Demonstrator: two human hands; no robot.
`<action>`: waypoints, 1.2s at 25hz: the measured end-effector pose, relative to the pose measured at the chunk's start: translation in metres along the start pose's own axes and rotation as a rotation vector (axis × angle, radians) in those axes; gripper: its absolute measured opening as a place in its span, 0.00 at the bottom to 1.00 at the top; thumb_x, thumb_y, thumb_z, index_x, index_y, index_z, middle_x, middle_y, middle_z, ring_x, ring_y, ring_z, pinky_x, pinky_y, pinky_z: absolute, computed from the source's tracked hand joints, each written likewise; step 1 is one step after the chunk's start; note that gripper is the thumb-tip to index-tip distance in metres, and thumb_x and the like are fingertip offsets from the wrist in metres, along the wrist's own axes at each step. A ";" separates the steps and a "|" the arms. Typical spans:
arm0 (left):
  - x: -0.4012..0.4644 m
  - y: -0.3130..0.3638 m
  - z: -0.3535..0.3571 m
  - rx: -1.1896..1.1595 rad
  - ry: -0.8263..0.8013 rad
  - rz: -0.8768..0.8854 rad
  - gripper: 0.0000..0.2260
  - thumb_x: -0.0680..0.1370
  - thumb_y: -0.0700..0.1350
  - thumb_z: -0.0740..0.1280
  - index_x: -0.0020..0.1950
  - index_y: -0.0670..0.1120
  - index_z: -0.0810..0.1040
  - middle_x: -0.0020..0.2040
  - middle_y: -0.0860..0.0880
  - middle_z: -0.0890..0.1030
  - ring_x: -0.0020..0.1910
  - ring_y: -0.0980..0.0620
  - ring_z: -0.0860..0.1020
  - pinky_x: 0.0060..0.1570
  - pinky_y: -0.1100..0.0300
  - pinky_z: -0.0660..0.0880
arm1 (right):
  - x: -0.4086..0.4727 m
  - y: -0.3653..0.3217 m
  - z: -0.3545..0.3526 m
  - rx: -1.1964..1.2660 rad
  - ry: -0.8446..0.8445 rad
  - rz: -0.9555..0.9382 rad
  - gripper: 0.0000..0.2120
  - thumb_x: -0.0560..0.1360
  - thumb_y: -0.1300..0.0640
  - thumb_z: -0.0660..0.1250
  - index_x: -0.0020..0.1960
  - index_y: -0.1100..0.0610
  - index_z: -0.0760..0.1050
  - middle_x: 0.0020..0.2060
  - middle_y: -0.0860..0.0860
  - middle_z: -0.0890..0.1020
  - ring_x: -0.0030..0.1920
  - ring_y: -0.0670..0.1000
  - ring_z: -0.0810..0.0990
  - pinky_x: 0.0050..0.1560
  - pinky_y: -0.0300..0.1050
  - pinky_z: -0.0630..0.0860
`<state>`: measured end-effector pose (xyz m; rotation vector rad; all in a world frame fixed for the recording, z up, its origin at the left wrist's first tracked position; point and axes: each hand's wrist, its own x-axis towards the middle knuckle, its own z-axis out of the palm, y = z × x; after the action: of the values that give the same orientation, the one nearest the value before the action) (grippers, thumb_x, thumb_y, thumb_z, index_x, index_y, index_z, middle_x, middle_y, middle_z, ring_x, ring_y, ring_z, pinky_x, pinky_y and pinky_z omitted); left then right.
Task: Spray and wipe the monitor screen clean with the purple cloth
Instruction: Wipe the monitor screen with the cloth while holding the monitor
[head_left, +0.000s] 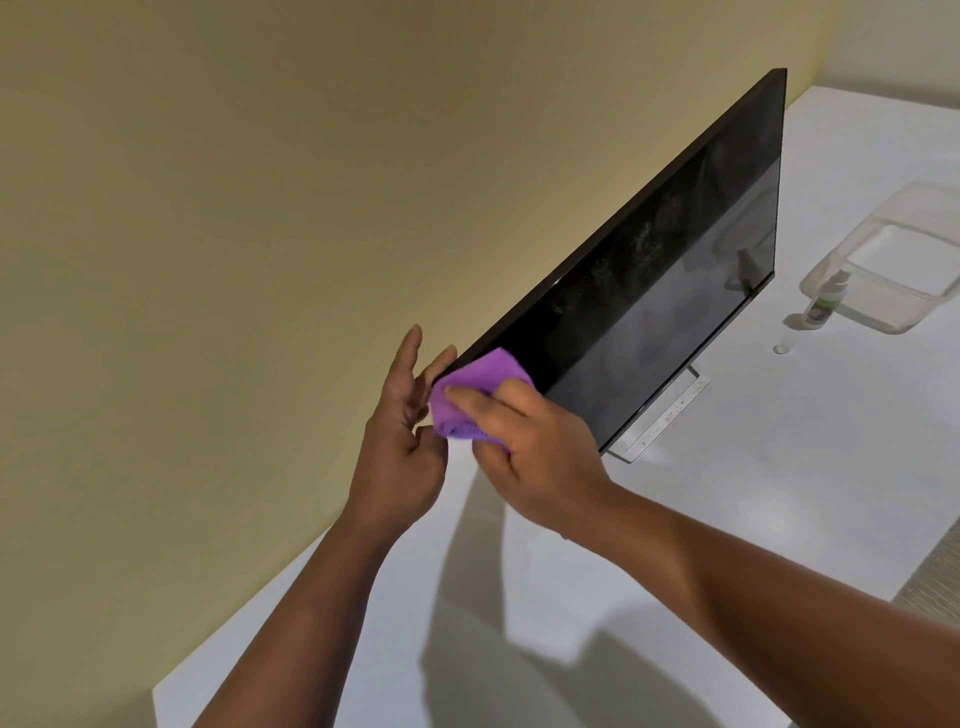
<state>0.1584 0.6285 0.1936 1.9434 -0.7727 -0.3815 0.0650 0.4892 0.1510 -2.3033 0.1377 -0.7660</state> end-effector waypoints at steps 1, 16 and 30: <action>0.001 -0.001 -0.001 0.043 -0.002 0.011 0.42 0.73 0.29 0.55 0.83 0.57 0.53 0.73 0.60 0.74 0.74 0.55 0.71 0.70 0.55 0.71 | 0.001 0.006 -0.004 -0.009 0.049 0.044 0.23 0.79 0.52 0.58 0.73 0.50 0.75 0.53 0.50 0.78 0.43 0.53 0.78 0.34 0.43 0.77; 0.005 0.010 -0.011 0.484 -0.044 0.118 0.37 0.70 0.38 0.57 0.80 0.57 0.65 0.77 0.64 0.67 0.75 0.69 0.62 0.67 0.73 0.63 | -0.034 0.045 0.023 0.442 0.177 0.332 0.25 0.80 0.59 0.65 0.75 0.46 0.68 0.63 0.44 0.74 0.61 0.44 0.76 0.53 0.42 0.81; 0.023 0.044 0.010 0.092 -0.226 -0.004 0.27 0.79 0.45 0.53 0.80 0.46 0.64 0.80 0.53 0.64 0.79 0.61 0.60 0.80 0.53 0.55 | -0.080 0.051 0.043 0.162 0.086 0.438 0.29 0.79 0.68 0.63 0.78 0.52 0.67 0.57 0.54 0.75 0.57 0.56 0.75 0.59 0.56 0.76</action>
<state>0.1547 0.5921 0.2287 2.0099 -0.9465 -0.5844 0.0295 0.5004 0.0540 -1.9870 0.5767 -0.6213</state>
